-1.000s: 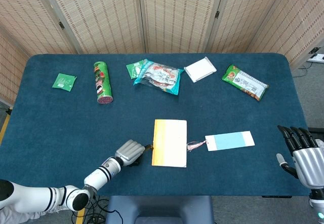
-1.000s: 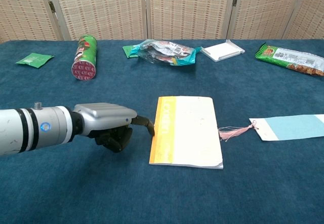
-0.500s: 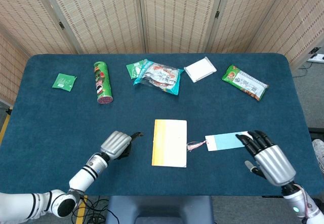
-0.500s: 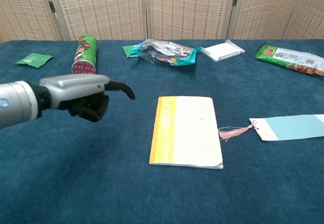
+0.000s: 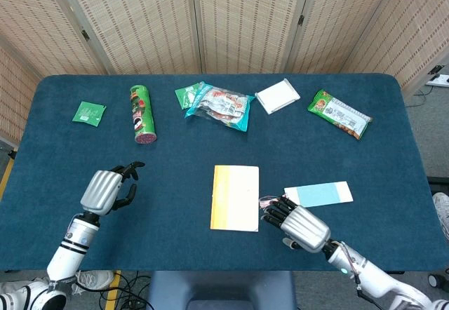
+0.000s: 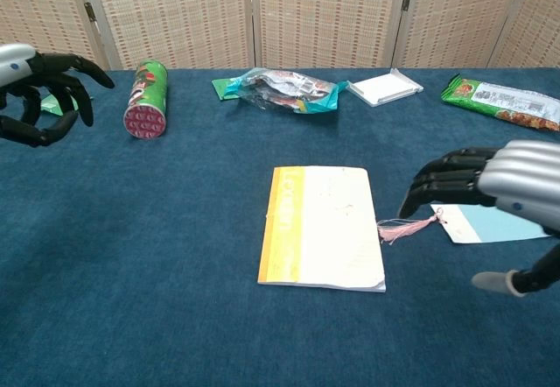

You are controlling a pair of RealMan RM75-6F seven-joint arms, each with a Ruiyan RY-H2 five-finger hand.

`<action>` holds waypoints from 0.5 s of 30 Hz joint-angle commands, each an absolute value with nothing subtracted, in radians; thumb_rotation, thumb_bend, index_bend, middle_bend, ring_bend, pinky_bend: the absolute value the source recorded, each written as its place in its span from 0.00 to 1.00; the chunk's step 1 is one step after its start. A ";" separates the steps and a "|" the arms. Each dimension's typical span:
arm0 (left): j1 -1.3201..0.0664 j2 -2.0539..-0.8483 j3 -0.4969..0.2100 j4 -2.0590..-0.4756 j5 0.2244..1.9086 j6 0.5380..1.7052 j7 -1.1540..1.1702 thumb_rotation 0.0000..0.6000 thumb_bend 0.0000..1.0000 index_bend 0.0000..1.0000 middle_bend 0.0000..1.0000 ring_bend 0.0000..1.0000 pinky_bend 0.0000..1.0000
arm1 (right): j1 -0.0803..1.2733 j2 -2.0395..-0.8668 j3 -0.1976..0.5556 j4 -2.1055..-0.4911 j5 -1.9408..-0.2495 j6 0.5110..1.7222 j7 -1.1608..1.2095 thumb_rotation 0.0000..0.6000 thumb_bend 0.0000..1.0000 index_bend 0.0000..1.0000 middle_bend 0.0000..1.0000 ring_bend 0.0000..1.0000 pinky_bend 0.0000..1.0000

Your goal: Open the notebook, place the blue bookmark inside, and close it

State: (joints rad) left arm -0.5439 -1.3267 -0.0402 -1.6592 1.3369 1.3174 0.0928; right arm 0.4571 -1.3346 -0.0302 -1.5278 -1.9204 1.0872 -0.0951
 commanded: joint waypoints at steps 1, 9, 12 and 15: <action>-0.510 -1.320 -0.048 -1.645 1.377 1.366 0.059 1.00 0.58 0.27 0.46 0.42 0.68 | 0.501 -1.411 -0.013 -1.470 -1.888 1.031 -0.095 1.00 0.16 0.26 0.25 0.15 0.19; -0.477 -1.311 -0.061 -1.626 1.381 1.364 0.028 1.00 0.58 0.29 0.45 0.42 0.68 | 0.562 -1.529 -0.009 -1.352 -1.865 1.004 -0.093 1.00 0.18 0.26 0.25 0.15 0.19; -0.472 -1.310 -0.065 -1.625 1.382 1.361 0.025 1.00 0.58 0.30 0.44 0.42 0.68 | 0.570 -1.548 -0.012 -1.336 -1.859 1.006 -0.091 1.00 0.17 0.26 0.25 0.15 0.19; -0.466 -1.310 -0.071 -1.625 1.379 1.354 0.022 1.00 0.58 0.30 0.43 0.42 0.68 | 0.582 -1.571 -0.016 -1.313 -1.848 1.003 -0.088 1.00 0.17 0.26 0.25 0.15 0.19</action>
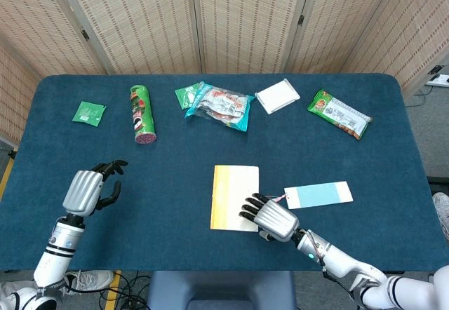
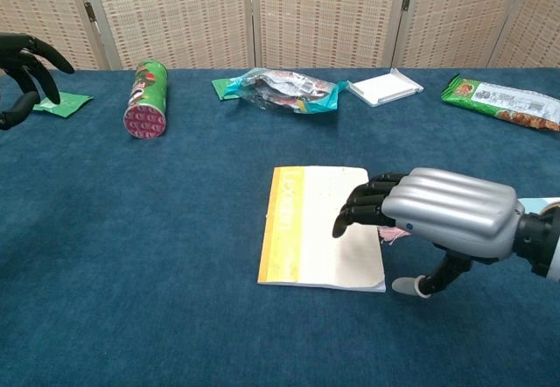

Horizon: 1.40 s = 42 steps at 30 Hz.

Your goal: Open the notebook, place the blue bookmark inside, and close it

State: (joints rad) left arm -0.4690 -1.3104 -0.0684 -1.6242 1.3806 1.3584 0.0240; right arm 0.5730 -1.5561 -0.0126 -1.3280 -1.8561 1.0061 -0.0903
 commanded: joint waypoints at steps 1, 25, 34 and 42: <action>-0.463 -1.309 -0.074 -1.625 1.378 1.353 0.021 1.00 0.58 0.30 0.43 0.42 0.68 | 0.587 -1.581 -0.017 -1.305 -1.840 0.997 -0.087 1.00 0.16 0.26 0.25 0.15 0.19; -0.434 -1.313 -0.107 -1.623 1.381 1.322 0.021 1.00 0.58 0.30 0.40 0.42 0.68 | 0.642 -1.616 -0.048 -1.270 -1.774 0.973 -0.137 1.00 0.16 0.28 0.25 0.15 0.19; -0.428 -1.315 -0.118 -1.623 1.384 1.319 0.021 1.00 0.58 0.30 0.39 0.41 0.68 | 0.664 -1.615 -0.045 -1.279 -1.747 0.954 -0.156 1.00 0.26 0.30 0.27 0.15 0.19; -0.423 -1.317 -0.124 -1.622 1.385 1.315 0.018 1.00 0.58 0.30 0.39 0.41 0.68 | 0.680 -1.622 -0.046 -1.276 -1.733 0.946 -0.169 1.00 0.32 0.36 0.30 0.15 0.19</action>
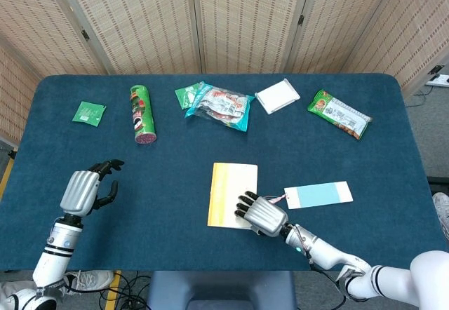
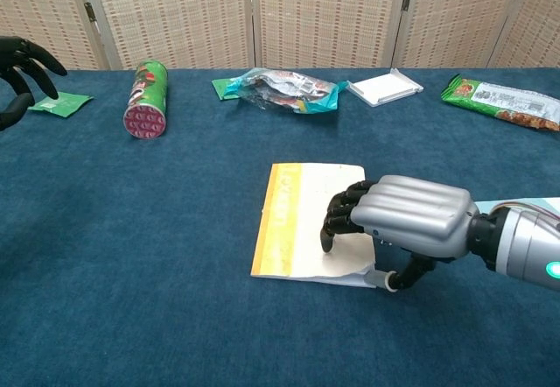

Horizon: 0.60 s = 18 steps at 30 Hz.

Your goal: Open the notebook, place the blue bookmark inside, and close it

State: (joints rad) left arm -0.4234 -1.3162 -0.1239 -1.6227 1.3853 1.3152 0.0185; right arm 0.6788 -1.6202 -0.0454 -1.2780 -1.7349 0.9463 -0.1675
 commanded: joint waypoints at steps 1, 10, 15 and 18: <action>-0.422 -1.317 -0.125 -1.622 1.385 1.313 0.017 1.00 0.58 0.30 0.39 0.41 0.68 | 0.682 -1.625 -0.046 -1.273 -1.732 0.946 -0.170 1.00 0.32 0.36 0.30 0.15 0.19; -0.418 -1.311 -0.132 -1.622 1.384 1.307 0.007 1.00 0.58 0.30 0.38 0.41 0.68 | 0.689 -1.657 -0.046 -1.237 -1.733 0.977 -0.166 1.00 0.33 0.42 0.33 0.17 0.19; -0.414 -1.308 -0.135 -1.621 1.383 1.306 0.000 1.00 0.58 0.30 0.38 0.41 0.68 | 0.691 -1.674 -0.043 -1.214 -1.739 1.002 -0.165 1.00 0.35 0.50 0.36 0.20 0.21; -0.412 -1.306 -0.138 -1.620 1.383 1.306 -0.007 1.00 0.58 0.30 0.38 0.41 0.68 | 0.693 -1.686 -0.041 -1.196 -1.746 1.021 -0.164 1.00 0.36 0.56 0.39 0.22 0.22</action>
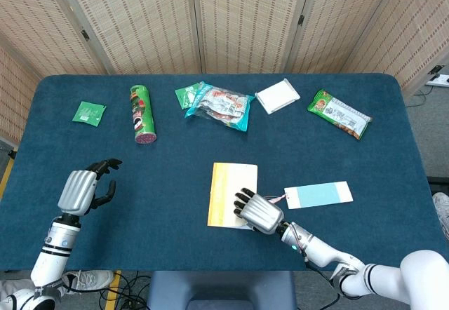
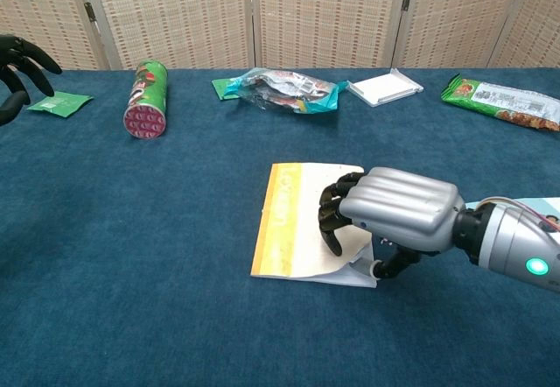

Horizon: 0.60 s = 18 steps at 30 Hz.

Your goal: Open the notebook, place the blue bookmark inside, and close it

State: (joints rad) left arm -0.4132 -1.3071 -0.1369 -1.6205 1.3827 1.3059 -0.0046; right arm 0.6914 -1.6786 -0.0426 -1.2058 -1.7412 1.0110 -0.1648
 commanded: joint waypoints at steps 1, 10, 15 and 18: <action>-0.411 -1.305 -0.139 -1.620 1.384 1.307 -0.009 1.00 0.58 0.30 0.38 0.41 0.68 | 0.694 -1.690 -0.041 -1.190 -1.748 1.028 -0.164 1.00 0.36 0.58 0.40 0.23 0.23; -0.405 -1.301 -0.147 -1.613 1.386 1.313 -0.023 1.00 0.58 0.30 0.38 0.41 0.68 | 0.684 -1.640 -0.052 -1.212 -1.784 1.111 -0.179 1.00 0.38 0.69 0.48 0.29 0.27; -0.406 -1.305 -0.150 -1.607 1.389 1.312 -0.030 1.00 0.58 0.30 0.38 0.41 0.68 | 0.655 -1.580 -0.065 -1.250 -1.788 1.154 -0.213 1.00 0.38 0.74 0.52 0.34 0.32; -0.408 -1.310 -0.152 -1.604 1.391 1.309 -0.032 1.00 0.58 0.30 0.38 0.41 0.68 | 0.636 -1.537 -0.075 -1.277 -1.785 1.167 -0.244 1.00 0.38 0.76 0.53 0.36 0.32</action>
